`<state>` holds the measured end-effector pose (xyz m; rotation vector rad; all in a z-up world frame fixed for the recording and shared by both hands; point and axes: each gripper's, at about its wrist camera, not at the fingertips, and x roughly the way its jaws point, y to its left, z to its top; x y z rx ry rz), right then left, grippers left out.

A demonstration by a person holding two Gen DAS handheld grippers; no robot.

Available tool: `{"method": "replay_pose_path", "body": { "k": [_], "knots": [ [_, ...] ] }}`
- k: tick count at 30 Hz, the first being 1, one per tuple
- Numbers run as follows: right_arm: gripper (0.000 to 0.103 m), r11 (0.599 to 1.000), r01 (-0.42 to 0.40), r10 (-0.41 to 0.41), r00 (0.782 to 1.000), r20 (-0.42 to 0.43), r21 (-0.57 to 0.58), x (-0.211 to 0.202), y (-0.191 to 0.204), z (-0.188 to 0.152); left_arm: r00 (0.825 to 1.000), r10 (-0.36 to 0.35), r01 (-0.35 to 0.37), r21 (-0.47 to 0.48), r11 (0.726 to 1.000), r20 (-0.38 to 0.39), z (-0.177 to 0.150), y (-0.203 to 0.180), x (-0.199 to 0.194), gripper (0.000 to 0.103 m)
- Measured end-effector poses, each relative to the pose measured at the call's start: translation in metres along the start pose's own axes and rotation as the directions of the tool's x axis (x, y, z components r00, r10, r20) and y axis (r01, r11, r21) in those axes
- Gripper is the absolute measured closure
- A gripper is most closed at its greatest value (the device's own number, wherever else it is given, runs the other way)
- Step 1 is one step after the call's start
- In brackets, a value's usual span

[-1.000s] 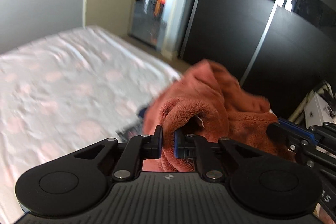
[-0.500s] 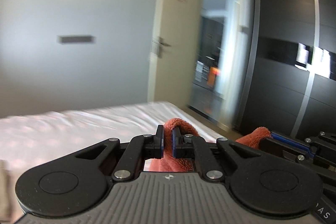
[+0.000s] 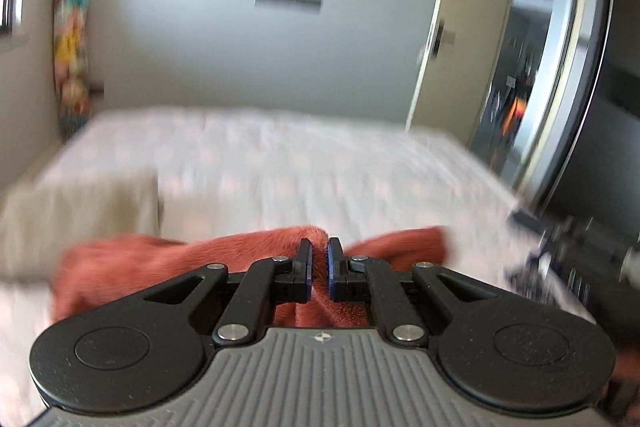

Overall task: Fold clothes
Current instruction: 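Carry the fleece garment onto the open bed and lay it down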

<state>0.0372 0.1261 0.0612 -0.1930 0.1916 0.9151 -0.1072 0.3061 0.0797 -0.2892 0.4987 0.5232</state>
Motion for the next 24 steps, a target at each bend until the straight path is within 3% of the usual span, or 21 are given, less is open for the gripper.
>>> {"method": "replay_pose_path", "body": {
  "k": [2,4,8,10,11,14,15,16,20,24],
  "knots": [
    [0.103,0.999,0.007,-0.002,0.996,-0.084,0.05,0.006,-0.01,-0.025,0.999,-0.005,0.005,-0.004,1.0,-0.045,-0.02,0.009,0.007,0.103],
    [0.103,0.994,-0.034,0.051,0.983,-0.175,0.101,0.008,-0.016,-0.048,0.996,-0.01,0.009,-0.009,1.0,-0.09,-0.041,0.018,0.015,0.103],
    [0.098,0.991,-0.088,0.112,0.961,-0.253,0.103,-0.006,-0.008,-0.083,0.983,-0.02,0.017,-0.019,1.0,-0.18,-0.081,0.035,0.029,0.102],
    [0.097,0.985,-0.125,0.154,0.947,-0.284,0.118,-0.008,-0.004,-0.096,0.974,-0.026,0.021,-0.024,0.999,-0.224,-0.102,0.044,0.037,0.09],
    [0.093,0.981,-0.146,0.178,0.938,-0.298,0.127,-0.007,-0.001,-0.102,0.969,-0.029,0.023,-0.027,0.999,-0.246,-0.112,0.049,0.04,0.086],
    [0.059,0.971,-0.189,0.229,0.913,-0.337,0.147,-0.006,0.01,-0.121,0.965,0.025,-0.033,-0.025,0.999,-0.26,-0.121,0.069,0.032,0.067],
    [0.057,0.967,-0.203,0.245,0.904,-0.351,0.152,-0.009,0.014,-0.13,0.964,0.045,-0.053,-0.024,0.998,-0.262,-0.123,0.076,0.029,0.057],
    [0.057,0.963,-0.219,0.263,0.893,-0.366,0.156,-0.009,0.018,-0.136,0.962,0.065,-0.074,-0.022,0.997,-0.265,-0.126,0.084,0.026,0.054],
    [0.028,0.951,-0.279,0.31,0.854,-0.418,0.137,-0.002,0.039,-0.156,0.952,0.122,-0.144,-0.057,0.988,-0.281,-0.136,0.113,0.017,0.054],
    [0.024,0.946,-0.292,0.324,0.82,-0.471,0.143,0.025,0.052,-0.181,0.945,0.157,-0.199,-0.122,0.972,-0.288,-0.145,0.139,0.008,0.053]
  ]
}}
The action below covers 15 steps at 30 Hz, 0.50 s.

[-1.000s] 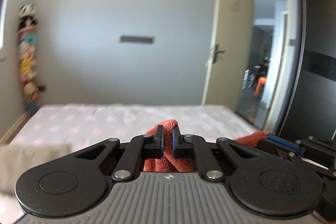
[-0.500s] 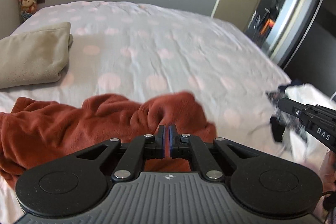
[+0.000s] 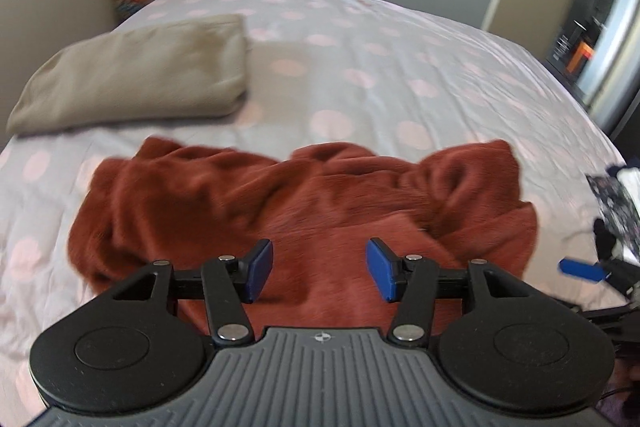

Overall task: Fold clothes
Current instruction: 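Carry the fleece garment onto the open bed and lay it down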

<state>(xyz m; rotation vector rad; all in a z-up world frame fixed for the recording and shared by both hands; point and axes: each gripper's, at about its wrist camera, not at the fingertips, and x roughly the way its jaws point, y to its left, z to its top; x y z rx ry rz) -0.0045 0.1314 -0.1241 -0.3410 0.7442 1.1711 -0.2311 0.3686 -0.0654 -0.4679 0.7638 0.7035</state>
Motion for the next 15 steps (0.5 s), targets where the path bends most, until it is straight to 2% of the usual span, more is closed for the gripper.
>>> {"method": "replay_pose_path", "body": {
  "k": [2,4,6,8,10,15],
  "knots": [
    [0.028,0.999,0.002,-0.001,0.999,-0.034,0.035,0.023,-0.005,-0.003,1.0,0.024,-0.024,-0.025,0.999,-0.002,-0.003,0.009,-0.002,0.053],
    [0.046,0.995,-0.005,0.012,0.998,-0.059,0.104,0.04,-0.011,-0.005,0.999,0.038,-0.038,-0.047,0.998,-0.006,-0.006,0.016,-0.004,0.053],
    [0.086,0.985,-0.038,0.047,0.998,-0.046,0.171,0.042,-0.016,-0.006,0.999,0.046,-0.047,-0.067,0.997,-0.008,-0.01,0.023,-0.006,0.053],
    [0.094,0.984,-0.025,0.025,1.0,0.0,0.177,0.032,-0.017,-0.002,0.998,0.054,-0.055,-0.087,0.995,-0.016,-0.014,0.028,-0.005,0.053],
    [0.095,0.986,0.026,-0.036,0.998,0.059,0.163,0.014,-0.02,0.004,0.998,0.061,-0.064,-0.108,0.992,-0.025,-0.017,0.033,-0.004,0.053],
    [0.097,0.949,0.13,-0.182,0.97,0.163,0.287,-0.028,-0.06,0.017,0.998,0.056,-0.057,-0.103,0.993,-0.018,-0.016,0.034,-0.005,0.053]
  ]
}}
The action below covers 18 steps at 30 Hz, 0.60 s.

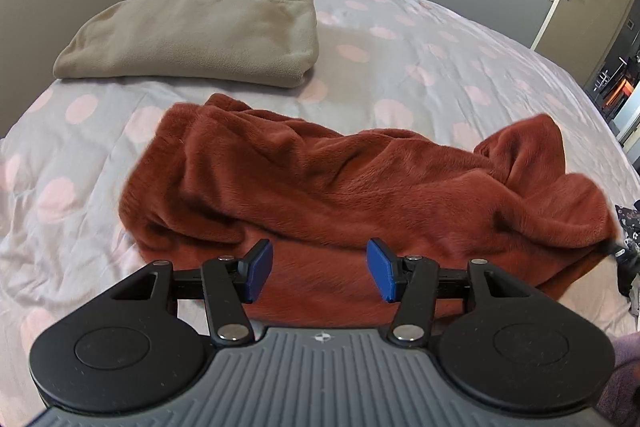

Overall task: Fold clothes
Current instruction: 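Open both grippers and reach toward the fleece edges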

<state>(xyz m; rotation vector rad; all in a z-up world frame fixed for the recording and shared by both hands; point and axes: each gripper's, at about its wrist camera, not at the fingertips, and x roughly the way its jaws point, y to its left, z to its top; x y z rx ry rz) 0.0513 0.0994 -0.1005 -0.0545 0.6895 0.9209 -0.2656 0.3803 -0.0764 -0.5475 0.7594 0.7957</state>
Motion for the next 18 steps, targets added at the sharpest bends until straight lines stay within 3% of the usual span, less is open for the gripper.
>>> {"method": "replay_pose_path", "body": {
  "k": [3,6,8,13,16,18],
  "knots": [
    [0.103,0.991,0.134,-0.135,0.986,0.094,0.017,-0.018,-0.017,0.017,1.0,-0.005,0.005,0.005,1.0,0.005,0.001,0.0,-0.001,0.053],
    [0.103,0.954,0.298,-0.298,0.931,0.211,0.032,-0.04,-0.035,0.033,1.0,-0.01,0.01,0.011,1.0,0.01,0.003,0.0,-0.002,0.053],
    [0.103,0.939,0.34,-0.341,0.909,0.239,0.048,-0.053,-0.053,0.044,1.0,-0.004,0.004,0.006,1.0,0.015,0.008,-0.001,0.002,0.053],
    [0.097,0.964,0.265,-0.263,0.959,0.109,-0.008,-0.048,-0.073,0.042,0.999,0.015,-0.014,-0.011,1.0,0.029,0.022,-0.003,0.011,0.053],
    [0.092,0.971,0.233,-0.231,0.972,0.044,-0.052,-0.031,-0.065,0.032,0.999,0.026,-0.025,-0.021,0.999,0.037,0.031,-0.005,0.017,0.053],
    [0.078,0.979,0.199,-0.199,0.98,0.011,-0.047,-0.022,-0.061,0.027,0.999,0.033,-0.032,-0.028,0.999,0.042,0.037,-0.006,0.021,0.053]
  ]
}}
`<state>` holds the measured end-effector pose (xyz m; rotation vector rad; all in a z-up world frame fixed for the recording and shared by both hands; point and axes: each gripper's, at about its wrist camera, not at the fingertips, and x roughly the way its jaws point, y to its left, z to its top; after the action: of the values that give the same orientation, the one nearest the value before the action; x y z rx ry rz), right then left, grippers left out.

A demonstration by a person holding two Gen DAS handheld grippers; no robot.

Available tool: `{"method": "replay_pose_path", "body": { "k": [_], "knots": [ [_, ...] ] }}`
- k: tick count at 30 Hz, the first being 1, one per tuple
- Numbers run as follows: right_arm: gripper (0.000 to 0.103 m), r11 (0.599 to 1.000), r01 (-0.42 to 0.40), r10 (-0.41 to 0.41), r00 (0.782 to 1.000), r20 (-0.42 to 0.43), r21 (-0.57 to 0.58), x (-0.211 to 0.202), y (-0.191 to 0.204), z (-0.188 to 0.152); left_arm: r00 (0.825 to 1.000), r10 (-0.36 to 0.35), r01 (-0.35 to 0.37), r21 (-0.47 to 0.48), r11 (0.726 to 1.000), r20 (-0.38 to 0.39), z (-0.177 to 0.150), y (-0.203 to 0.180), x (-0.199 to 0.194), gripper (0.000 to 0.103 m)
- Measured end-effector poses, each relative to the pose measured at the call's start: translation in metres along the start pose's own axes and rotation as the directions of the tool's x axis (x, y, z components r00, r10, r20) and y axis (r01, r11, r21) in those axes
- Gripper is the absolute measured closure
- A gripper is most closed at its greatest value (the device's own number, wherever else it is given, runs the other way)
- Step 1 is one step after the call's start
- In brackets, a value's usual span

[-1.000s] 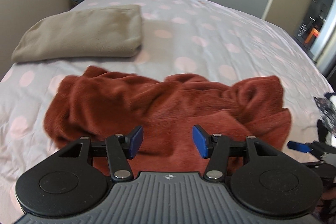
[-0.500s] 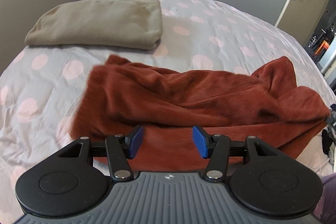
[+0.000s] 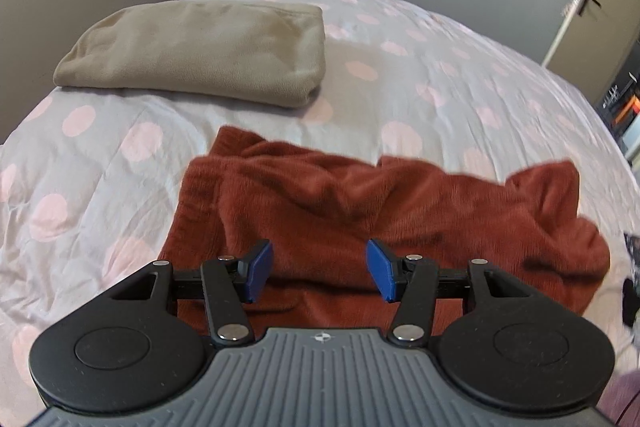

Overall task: Fold clothes
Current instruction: 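Open both grippers and reach toward the fleece edges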

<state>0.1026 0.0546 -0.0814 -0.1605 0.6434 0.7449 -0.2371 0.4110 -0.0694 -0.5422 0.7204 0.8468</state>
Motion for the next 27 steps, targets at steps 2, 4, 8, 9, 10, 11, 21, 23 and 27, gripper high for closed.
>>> {"method": "replay_pose_path", "body": {
  "k": [2,4,8,9,10,11,21,23,27],
  "knots": [
    [0.068,0.999,-0.032,0.032,0.999,-0.009,0.007,0.007,0.01,0.003,1.0,0.007,-0.007,-0.007,1.0,0.005,0.006,-0.001,0.004,0.053],
    [0.066,0.998,-0.061,0.061,0.998,-0.016,-0.011,0.014,0.021,0.01,1.0,0.015,-0.015,-0.013,1.0,0.011,0.011,-0.003,0.008,0.053],
    [0.059,0.992,-0.103,0.102,0.995,-0.024,-0.075,0.032,0.049,0.03,0.999,0.045,-0.044,-0.02,0.999,0.021,0.027,0.0,0.023,0.052],
    [0.054,0.989,-0.115,0.113,0.993,-0.026,-0.09,0.036,0.056,0.036,0.998,0.052,-0.052,-0.022,0.998,0.024,0.031,0.001,0.027,0.052],
    [0.05,0.987,-0.126,0.124,0.992,-0.026,-0.101,0.041,0.063,0.043,0.998,0.06,-0.059,-0.018,0.998,0.023,0.035,0.002,0.031,0.052],
    [0.044,0.984,-0.138,0.136,0.99,-0.024,-0.113,0.046,0.07,0.05,0.998,0.067,-0.066,-0.013,0.998,0.021,0.039,0.003,0.036,0.052],
    [0.035,0.927,-0.252,0.238,0.968,-0.083,-0.279,0.121,0.144,0.111,0.994,0.096,-0.094,0.043,0.995,-0.046,0.081,0.056,0.097,0.046],
    [0.034,0.909,-0.285,0.263,0.958,-0.111,-0.303,0.138,0.159,0.118,0.993,0.086,-0.08,0.069,0.994,-0.081,0.088,0.068,0.113,0.046],
    [0.033,0.865,-0.373,0.323,0.926,-0.197,-0.335,0.174,0.193,0.125,0.983,0.071,-0.051,0.116,0.992,-0.172,0.095,0.085,0.149,0.045]
  ]
}}
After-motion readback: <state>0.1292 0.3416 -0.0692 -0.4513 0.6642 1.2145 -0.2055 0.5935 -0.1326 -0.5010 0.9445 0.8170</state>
